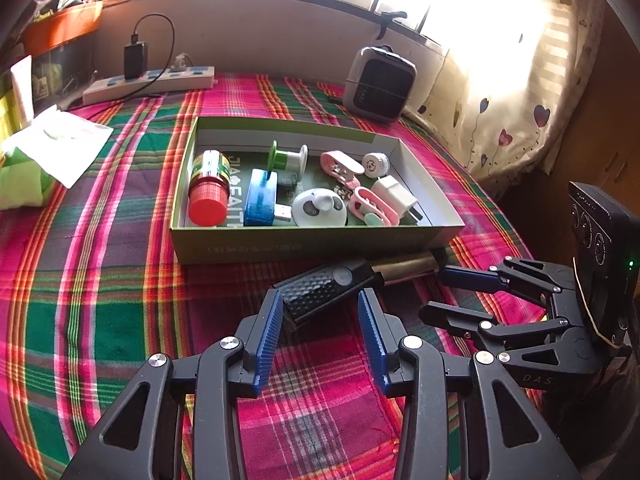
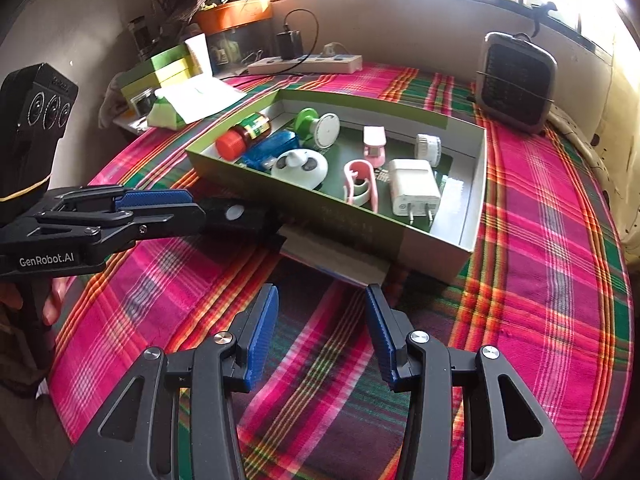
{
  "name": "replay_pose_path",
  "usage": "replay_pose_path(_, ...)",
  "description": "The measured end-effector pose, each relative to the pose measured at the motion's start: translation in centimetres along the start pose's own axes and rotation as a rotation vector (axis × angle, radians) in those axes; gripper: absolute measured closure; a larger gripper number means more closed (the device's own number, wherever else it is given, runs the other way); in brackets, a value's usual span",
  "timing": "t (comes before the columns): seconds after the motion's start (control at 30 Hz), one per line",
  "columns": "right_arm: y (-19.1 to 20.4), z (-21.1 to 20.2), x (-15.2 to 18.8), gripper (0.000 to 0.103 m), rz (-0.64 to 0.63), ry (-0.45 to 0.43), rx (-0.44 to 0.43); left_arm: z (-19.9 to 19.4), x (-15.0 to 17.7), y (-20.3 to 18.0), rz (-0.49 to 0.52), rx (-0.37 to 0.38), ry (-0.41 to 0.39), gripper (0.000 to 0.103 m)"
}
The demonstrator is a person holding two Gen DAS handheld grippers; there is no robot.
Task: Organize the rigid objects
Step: 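Grasp the black textured object beside the box with the left tool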
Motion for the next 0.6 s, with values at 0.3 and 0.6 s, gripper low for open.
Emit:
replay_pose_path(0.3, -0.2, -0.3, 0.3, 0.058, -0.002, -0.001, 0.017, -0.6, 0.7, -0.4, 0.066, -0.063, -0.006, 0.065)
replay_pose_path(0.6, -1.0, -0.4, 0.2, 0.058, 0.011, -0.008, 0.038, 0.1, -1.0, 0.2, 0.072, -0.047, 0.001, 0.063)
Point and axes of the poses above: each gripper's, at about its wrist camera, not at the fingertips, and z roughly the way its jaws point, y to its left, x to its underside, the point moved 6 cm from there along z, roughly the way its jaws point, and after that the axes turned 1 degree about x, right-handed, at the moved point
